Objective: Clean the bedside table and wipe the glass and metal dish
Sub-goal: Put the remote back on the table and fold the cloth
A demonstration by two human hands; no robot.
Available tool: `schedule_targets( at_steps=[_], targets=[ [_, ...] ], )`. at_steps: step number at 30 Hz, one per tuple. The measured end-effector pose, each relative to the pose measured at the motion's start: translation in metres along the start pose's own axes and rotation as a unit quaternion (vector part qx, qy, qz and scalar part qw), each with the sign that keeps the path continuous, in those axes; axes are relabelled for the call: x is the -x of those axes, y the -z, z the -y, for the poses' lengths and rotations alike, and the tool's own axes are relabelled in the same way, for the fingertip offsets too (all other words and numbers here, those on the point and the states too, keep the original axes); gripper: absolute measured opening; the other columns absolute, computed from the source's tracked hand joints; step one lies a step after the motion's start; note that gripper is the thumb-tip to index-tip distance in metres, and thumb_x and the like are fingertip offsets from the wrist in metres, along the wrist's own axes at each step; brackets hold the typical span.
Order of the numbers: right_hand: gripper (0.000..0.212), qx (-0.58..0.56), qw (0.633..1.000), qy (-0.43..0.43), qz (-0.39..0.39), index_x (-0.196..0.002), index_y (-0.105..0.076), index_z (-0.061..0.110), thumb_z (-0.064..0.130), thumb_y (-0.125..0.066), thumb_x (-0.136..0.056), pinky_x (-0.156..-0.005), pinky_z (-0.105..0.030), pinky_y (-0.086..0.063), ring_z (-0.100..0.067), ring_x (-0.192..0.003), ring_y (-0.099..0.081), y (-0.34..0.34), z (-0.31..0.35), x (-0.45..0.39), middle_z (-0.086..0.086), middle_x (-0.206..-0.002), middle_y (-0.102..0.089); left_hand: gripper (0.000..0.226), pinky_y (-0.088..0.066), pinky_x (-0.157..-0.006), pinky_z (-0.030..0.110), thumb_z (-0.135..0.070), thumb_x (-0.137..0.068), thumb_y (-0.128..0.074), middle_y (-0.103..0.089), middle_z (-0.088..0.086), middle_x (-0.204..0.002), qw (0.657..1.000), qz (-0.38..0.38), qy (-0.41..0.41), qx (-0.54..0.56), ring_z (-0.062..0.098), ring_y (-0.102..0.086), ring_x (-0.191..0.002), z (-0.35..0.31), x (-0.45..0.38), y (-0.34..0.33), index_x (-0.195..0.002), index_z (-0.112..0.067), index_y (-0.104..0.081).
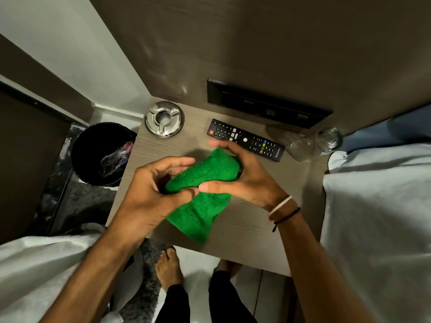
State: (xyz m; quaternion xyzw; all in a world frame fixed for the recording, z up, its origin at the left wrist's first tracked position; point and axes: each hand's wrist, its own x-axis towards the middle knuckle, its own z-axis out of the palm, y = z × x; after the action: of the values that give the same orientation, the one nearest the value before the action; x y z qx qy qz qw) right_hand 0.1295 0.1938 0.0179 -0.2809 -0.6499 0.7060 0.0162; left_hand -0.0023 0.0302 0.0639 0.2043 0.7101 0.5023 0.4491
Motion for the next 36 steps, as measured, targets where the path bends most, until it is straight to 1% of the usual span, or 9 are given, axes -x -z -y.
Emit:
schedule_targets(
  at_steps=[4,7,12,16,19,24,30,34,36],
  targets=[
    [0.034,0.056,0.998,-0.018,0.001,-0.097,-0.076,0.027,0.032,-0.089,-0.067,-0.074,-0.021,-0.057,-0.011,-0.090,-0.075,0.009,-0.006,-0.002,0.002,-0.100,-0.076,0.038,-0.058,-0.064,0.016,0.008,-0.069,-0.081,-0.080,-0.005,-0.080,0.994,-0.090,0.038,0.053,0.005,-0.074,-0.076,0.017,-0.012,-0.002,-0.098,-0.016,-0.077],
    [0.028,0.014,0.998,-0.051,-0.044,-0.097,-0.074,0.026,0.022,-0.088,-0.073,-0.075,-0.021,-0.056,-0.011,-0.092,-0.074,0.000,-0.016,0.000,0.005,-0.101,-0.074,0.036,-0.060,-0.077,0.028,-0.006,-0.067,-0.084,-0.080,0.004,-0.096,0.975,-0.134,0.093,0.149,0.018,-0.074,-0.091,0.032,-0.015,-0.007,-0.100,-0.018,-0.077],
    [0.020,-0.120,0.985,-0.104,-0.068,-0.104,-0.073,0.015,0.010,-0.077,-0.085,-0.081,-0.032,-0.062,-0.022,-0.096,-0.076,-0.021,-0.026,0.007,-0.008,-0.106,-0.079,0.057,-0.062,-0.072,0.031,-0.005,-0.066,-0.081,-0.074,0.008,-0.120,0.963,-0.046,0.115,0.241,0.021,-0.074,-0.102,0.050,0.000,-0.003,-0.118,-0.026,-0.069],
    [0.033,-0.134,0.979,-0.125,-0.088,-0.116,-0.067,0.004,0.005,-0.076,-0.084,-0.088,-0.041,-0.060,-0.029,-0.104,-0.074,-0.047,-0.018,0.016,-0.014,-0.114,-0.076,0.057,-0.062,-0.077,0.030,0.007,-0.070,-0.082,-0.072,0.010,-0.116,0.980,-0.085,0.092,0.157,0.019,-0.073,-0.099,0.052,0.023,0.020,-0.117,-0.020,-0.066],
    [0.037,-0.140,0.981,-0.121,-0.056,-0.117,-0.066,0.007,-0.005,-0.072,-0.083,-0.084,-0.043,-0.061,-0.030,-0.105,-0.073,-0.087,0.001,0.021,-0.012,-0.116,-0.074,0.049,-0.058,-0.062,0.018,0.009,-0.068,-0.083,-0.072,0.002,-0.097,0.982,-0.144,0.054,0.112,0.008,-0.071,-0.082,0.045,0.057,0.059,-0.108,-0.011,-0.066],
    [0.035,-0.126,0.987,-0.100,0.024,-0.120,-0.065,0.002,-0.010,-0.065,-0.087,-0.080,-0.039,-0.063,-0.031,-0.105,-0.071,-0.176,0.044,0.026,-0.018,-0.122,-0.069,0.038,-0.062,-0.082,0.050,-0.004,-0.072,-0.086,-0.075,0.010,-0.096,0.974,-0.223,0.006,0.027,0.026,-0.071,-0.090,0.038,0.136,0.136,-0.104,-0.012,-0.069],
    [0.049,-0.080,0.989,-0.027,0.124,-0.123,-0.060,0.005,-0.009,-0.076,-0.079,-0.087,-0.040,-0.061,-0.025,-0.100,-0.074,-0.330,0.079,0.037,-0.015,-0.110,-0.076,0.041,-0.063,-0.072,0.043,-0.041,-0.076,-0.075,-0.069,-0.017,-0.097,0.927,-0.366,0.010,-0.083,0.008,-0.068,-0.090,0.062,0.283,0.231,-0.115,-0.038,-0.063],
    [0.054,0.005,0.981,-0.006,0.193,-0.121,-0.058,0.017,0.002,-0.083,-0.075,-0.080,-0.037,-0.063,-0.019,-0.086,-0.073,-0.423,0.072,0.055,-0.006,-0.091,-0.075,0.034,-0.058,-0.076,0.039,-0.037,-0.087,-0.073,-0.059,-0.005,-0.100,0.865,-0.453,0.044,-0.212,0.010,-0.062,-0.092,0.099,0.370,0.262,-0.118,-0.038,-0.059],
    [0.054,0.149,0.967,0.069,0.197,-0.120,-0.059,0.021,0.018,-0.087,-0.074,-0.078,-0.038,-0.059,-0.018,-0.081,-0.066,-0.462,0.063,0.066,0.000,-0.083,-0.066,0.030,-0.054,-0.074,0.039,-0.034,-0.090,-0.069,-0.055,0.001,-0.102,0.846,-0.456,0.089,-0.261,0.017,-0.061,-0.086,0.121,0.399,0.269,-0.116,-0.034,-0.056]
  ],
)
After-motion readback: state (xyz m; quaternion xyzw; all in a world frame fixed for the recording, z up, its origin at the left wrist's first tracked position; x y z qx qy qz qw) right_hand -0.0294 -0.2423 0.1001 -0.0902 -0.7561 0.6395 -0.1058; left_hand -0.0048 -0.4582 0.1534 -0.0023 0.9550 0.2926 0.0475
